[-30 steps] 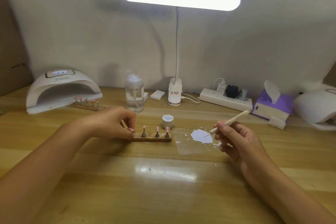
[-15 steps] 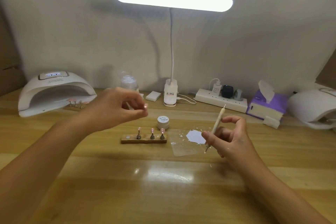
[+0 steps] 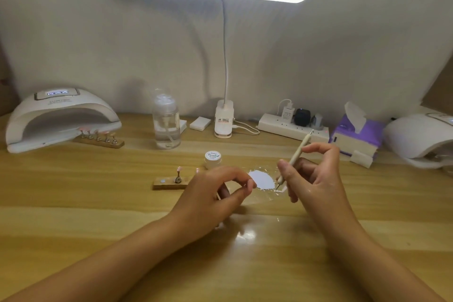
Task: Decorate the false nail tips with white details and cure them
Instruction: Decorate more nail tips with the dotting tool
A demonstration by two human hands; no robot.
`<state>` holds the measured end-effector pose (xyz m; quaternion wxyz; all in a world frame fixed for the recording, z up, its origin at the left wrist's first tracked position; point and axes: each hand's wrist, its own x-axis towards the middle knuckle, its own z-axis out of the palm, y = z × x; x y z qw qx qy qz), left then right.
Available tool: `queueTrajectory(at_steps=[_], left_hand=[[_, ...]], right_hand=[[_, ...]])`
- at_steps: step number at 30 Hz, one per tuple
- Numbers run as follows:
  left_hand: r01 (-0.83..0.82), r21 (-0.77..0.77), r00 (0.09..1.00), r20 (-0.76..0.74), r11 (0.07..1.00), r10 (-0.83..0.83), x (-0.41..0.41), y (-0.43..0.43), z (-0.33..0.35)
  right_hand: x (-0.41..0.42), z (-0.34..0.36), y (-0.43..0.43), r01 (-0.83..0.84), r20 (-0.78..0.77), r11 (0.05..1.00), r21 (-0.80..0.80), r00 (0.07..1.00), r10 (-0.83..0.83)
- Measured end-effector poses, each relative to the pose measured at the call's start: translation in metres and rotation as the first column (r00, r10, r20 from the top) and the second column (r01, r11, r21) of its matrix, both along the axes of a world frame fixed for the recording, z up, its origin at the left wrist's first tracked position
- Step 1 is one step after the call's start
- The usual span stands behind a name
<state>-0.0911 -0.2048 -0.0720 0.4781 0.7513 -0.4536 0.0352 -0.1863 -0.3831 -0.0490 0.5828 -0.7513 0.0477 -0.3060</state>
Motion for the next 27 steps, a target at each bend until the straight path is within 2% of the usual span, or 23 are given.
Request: queueTrajectory(at_steps=[6, 10, 19, 24, 27], left_hand=[[-0.009, 0.034, 1.0, 0.006, 0.999, 0.008, 0.0, -0.001, 0.0], [0.035, 0.04, 0.999, -0.015, 0.999, -0.035, 0.0, -0.001, 0.001], [0.02, 0.132, 1.0, -0.02, 0.991, -0.017, 0.003, -0.002, -0.003], [-0.011, 0.16, 0.999, -0.029, 0.987, 0.016, 0.003, -0.002, -0.004], [-0.023, 0.176, 0.999, -0.022, 0.984, 0.028, 0.002, -0.002, -0.004]], right_hand=[[0.003, 0.0, 0.003, 0.05, -0.032, 0.998, 0.043, 0.998, -0.049], [0.006, -0.005, 0.001, 0.014, -0.029, 0.996, 0.082, 1.0, -0.012], [0.008, -0.008, -0.004, 0.083, -0.062, 0.997, 0.0, 0.995, -0.083], [0.006, -0.002, -0.006, -0.023, -0.076, 0.985, 0.171, 0.996, 0.037], [0.007, -0.002, -0.008, 0.036, -0.061, 0.992, 0.124, 0.998, -0.029]])
